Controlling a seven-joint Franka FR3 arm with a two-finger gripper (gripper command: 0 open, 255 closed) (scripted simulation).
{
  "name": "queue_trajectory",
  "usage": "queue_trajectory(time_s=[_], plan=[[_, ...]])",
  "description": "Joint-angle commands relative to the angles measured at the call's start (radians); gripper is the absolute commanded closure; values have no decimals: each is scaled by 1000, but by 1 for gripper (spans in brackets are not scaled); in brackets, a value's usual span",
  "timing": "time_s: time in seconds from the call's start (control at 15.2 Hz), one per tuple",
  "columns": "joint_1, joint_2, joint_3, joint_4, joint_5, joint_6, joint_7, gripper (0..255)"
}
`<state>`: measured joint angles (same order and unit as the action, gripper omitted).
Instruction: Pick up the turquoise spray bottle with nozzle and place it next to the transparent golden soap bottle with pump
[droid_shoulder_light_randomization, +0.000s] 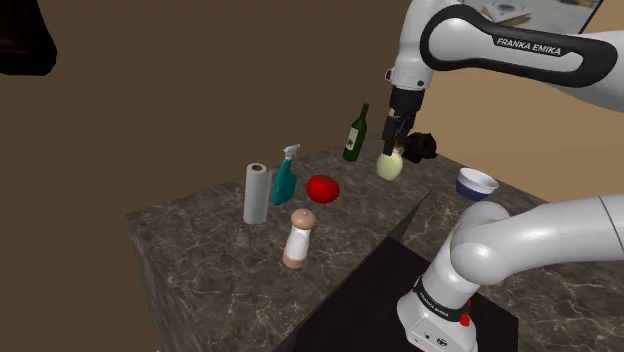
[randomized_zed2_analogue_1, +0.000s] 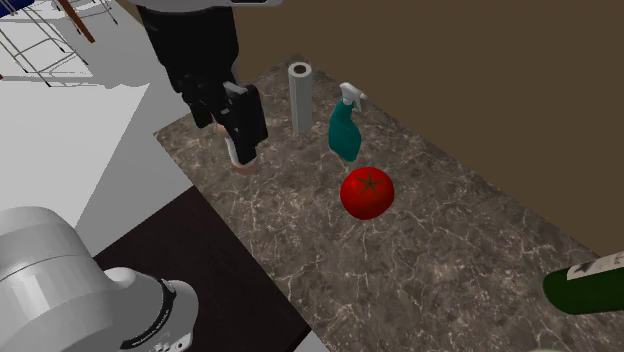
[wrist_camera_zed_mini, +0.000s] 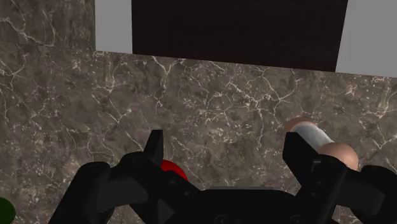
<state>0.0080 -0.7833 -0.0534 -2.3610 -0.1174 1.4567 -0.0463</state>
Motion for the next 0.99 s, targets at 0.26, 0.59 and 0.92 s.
queue_trajectory(time_s=[0.26,0.59,0.92], plan=[[36,22,-131,-67,-40,158,-219,0],[101,116,-299,-96,-52,354,-499,0],[209,271,-475,-65,6,525,-803,0]])
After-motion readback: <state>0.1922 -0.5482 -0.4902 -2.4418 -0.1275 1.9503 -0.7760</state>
